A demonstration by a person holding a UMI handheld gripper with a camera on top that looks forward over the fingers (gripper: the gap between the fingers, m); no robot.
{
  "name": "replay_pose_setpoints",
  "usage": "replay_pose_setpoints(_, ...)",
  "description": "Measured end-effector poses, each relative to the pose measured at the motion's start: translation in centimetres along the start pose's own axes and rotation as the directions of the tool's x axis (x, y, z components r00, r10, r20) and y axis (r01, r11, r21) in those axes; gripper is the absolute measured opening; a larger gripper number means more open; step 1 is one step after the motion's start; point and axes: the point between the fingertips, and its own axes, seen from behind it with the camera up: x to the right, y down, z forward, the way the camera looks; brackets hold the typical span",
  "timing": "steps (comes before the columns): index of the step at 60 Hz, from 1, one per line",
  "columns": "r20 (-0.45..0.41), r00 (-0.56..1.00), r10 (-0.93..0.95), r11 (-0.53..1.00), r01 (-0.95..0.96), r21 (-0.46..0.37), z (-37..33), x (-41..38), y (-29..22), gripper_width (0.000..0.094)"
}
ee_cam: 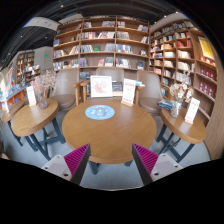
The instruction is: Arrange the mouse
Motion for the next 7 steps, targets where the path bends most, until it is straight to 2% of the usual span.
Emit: replay_pose_setpoints(7, 0.023, 1.000, 0.006, 1.000, -0.006, -0.003, -0.49, -0.28, 0.40, 0.0849)
